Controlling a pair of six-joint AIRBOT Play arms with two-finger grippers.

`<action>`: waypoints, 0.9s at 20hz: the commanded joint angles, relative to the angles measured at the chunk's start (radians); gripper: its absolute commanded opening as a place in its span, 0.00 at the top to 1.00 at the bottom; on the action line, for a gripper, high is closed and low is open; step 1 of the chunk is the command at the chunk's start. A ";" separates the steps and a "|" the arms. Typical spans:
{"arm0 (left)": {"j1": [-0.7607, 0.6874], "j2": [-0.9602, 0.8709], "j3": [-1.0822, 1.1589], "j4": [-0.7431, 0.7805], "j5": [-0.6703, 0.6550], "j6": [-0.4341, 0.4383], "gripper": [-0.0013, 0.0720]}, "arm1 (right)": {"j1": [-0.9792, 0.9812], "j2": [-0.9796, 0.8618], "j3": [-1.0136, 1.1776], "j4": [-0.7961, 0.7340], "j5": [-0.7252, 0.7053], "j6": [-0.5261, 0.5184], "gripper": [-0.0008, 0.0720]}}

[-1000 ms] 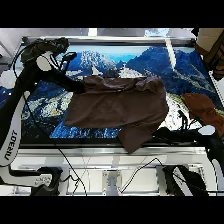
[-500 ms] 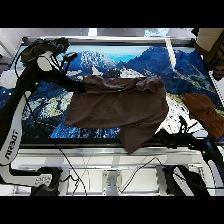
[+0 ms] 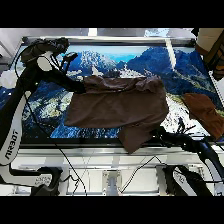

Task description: Fold the shirts.

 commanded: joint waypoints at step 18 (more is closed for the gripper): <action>0.000 -0.002 0.000 0.066 0.037 0.004 0.47 | 0.254 -0.134 0.002 0.135 -0.143 -0.057 0.95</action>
